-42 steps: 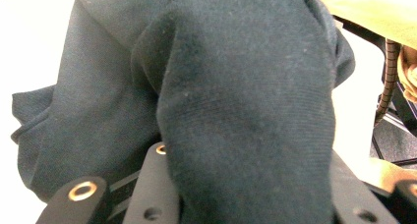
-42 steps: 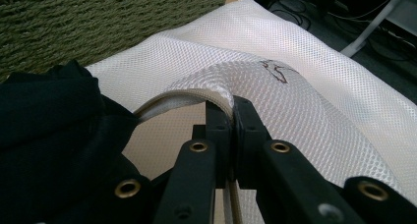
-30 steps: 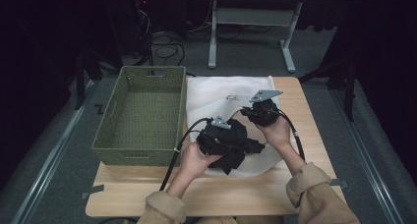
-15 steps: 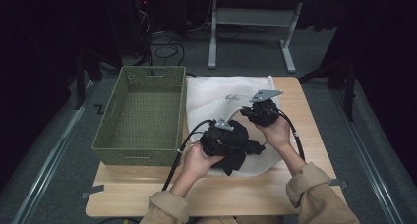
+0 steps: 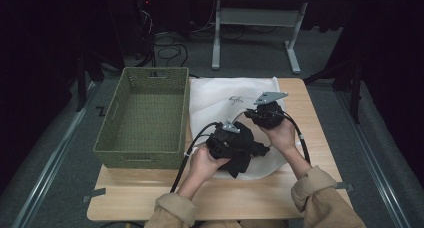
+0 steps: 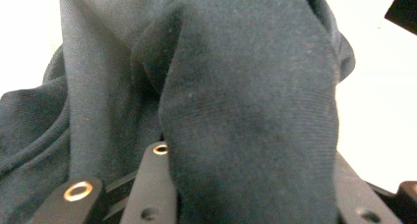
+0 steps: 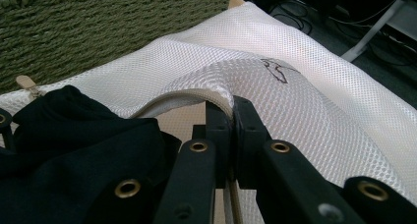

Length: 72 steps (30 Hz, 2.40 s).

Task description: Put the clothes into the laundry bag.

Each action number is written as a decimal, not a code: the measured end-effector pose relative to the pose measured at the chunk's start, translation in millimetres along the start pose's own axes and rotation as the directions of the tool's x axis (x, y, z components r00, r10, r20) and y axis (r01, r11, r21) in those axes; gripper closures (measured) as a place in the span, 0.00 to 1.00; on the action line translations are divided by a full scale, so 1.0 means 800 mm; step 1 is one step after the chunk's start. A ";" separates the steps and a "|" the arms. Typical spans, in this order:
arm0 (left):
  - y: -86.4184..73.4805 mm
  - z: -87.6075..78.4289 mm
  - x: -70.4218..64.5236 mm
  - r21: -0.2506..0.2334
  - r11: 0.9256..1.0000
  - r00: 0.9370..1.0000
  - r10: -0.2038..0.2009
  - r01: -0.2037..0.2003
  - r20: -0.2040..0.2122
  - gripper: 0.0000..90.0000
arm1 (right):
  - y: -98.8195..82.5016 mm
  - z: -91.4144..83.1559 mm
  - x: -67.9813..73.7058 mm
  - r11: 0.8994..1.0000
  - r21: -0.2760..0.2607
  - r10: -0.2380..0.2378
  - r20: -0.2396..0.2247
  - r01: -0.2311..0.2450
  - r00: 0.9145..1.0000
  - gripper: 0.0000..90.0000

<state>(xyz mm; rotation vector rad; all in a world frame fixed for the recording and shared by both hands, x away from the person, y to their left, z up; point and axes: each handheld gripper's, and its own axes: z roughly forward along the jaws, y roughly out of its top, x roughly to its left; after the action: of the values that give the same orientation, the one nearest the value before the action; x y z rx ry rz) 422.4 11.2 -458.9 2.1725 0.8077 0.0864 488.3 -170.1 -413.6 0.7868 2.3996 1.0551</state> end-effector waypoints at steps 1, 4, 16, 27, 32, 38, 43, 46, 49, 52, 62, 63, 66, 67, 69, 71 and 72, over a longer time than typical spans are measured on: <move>0.000 0.000 0.000 0.001 1.000 1.000 0.000 0.000 -0.003 0.73 | 0.000 0.000 0.000 1.000 -0.001 -0.001 -0.001 0.001 1.000 0.98; 0.000 0.003 0.000 -0.004 1.000 1.000 0.004 -0.004 -0.020 0.73 | 0.000 0.000 0.001 1.000 -0.003 -0.002 -0.006 0.002 1.000 0.98; 0.003 0.012 0.003 -0.016 0.999 0.996 -0.045 0.044 -0.071 0.72 | -0.001 -0.002 0.001 1.000 -0.012 -0.002 -0.014 0.002 1.000 0.98; 0.007 0.016 0.005 -0.019 0.998 0.994 -0.055 0.054 -0.092 0.75 | -0.001 -0.003 0.002 1.000 -0.009 0.004 -0.024 -0.005 1.000 0.98; 0.008 0.018 0.008 -0.027 0.997 0.992 -0.073 0.070 -0.099 0.75 | 0.000 -0.004 0.002 1.000 -0.010 0.003 -0.024 -0.003 1.000 0.98; 0.009 0.023 0.009 -0.034 0.996 0.988 -0.092 0.088 -0.123 0.74 | 0.000 -0.004 0.003 1.000 -0.009 -0.004 -0.022 0.004 1.000 0.98; 0.010 0.024 0.013 -0.054 0.993 0.982 -0.114 0.108 -0.150 0.74 | 0.001 -0.005 0.004 1.000 -0.008 -0.015 -0.024 0.015 1.000 0.98; 0.011 0.024 0.015 -0.065 0.989 0.977 -0.143 0.134 -0.160 0.74 | 0.001 -0.005 0.006 1.000 -0.011 -0.016 -0.025 0.015 1.000 0.98; 0.013 0.026 0.017 -0.068 0.987 0.973 -0.154 0.145 -0.170 0.74 | 0.002 -0.006 0.006 1.000 -0.010 -0.019 -0.027 0.019 0.999 0.98; 0.015 0.028 0.018 -0.074 0.987 0.970 -0.156 0.145 -0.188 0.74 | 0.003 -0.007 0.007 1.000 -0.014 -0.017 -0.026 0.017 1.000 0.98; 0.018 0.038 0.023 -0.089 0.986 0.955 -0.158 0.140 -0.249 0.72 | 0.005 -0.010 0.007 0.999 -0.016 -0.028 -0.029 0.027 0.999 0.98; 0.019 0.040 0.023 -0.093 0.986 0.953 -0.158 0.138 -0.257 0.72 | 0.004 -0.010 0.007 1.000 -0.016 -0.022 -0.031 0.021 0.999 0.98; 0.019 0.043 0.025 -0.101 0.985 0.947 -0.162 0.139 -0.276 0.70 | 0.004 -0.009 0.008 1.000 -0.018 -0.025 -0.032 0.025 0.999 0.98; 0.019 0.045 0.025 -0.101 0.986 0.945 -0.160 0.136 -0.284 0.69 | 0.004 -0.009 0.008 1.000 -0.016 -0.023 -0.032 0.022 0.999 0.98; 0.019 0.048 0.026 -0.100 0.986 0.942 -0.158 0.134 -0.295 0.67 | 0.004 -0.008 0.008 1.000 -0.013 -0.025 -0.033 0.025 0.999 0.98; 0.020 0.050 0.026 -0.099 0.986 0.940 -0.158 0.134 -0.303 0.65 | 0.004 -0.008 0.008 1.000 -0.010 -0.023 -0.033 0.023 0.999 0.98; 0.020 0.051 0.026 -0.100 0.986 0.939 -0.158 0.134 -0.305 0.64 | 0.004 -0.008 0.008 1.000 -0.010 -0.024 -0.033 0.023 0.999 0.98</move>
<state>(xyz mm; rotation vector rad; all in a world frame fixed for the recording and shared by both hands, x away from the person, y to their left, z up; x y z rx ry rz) 459.8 -11.6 -479.3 2.0447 1.1229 0.3880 480.9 -167.7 -408.4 0.7418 2.4237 1.0773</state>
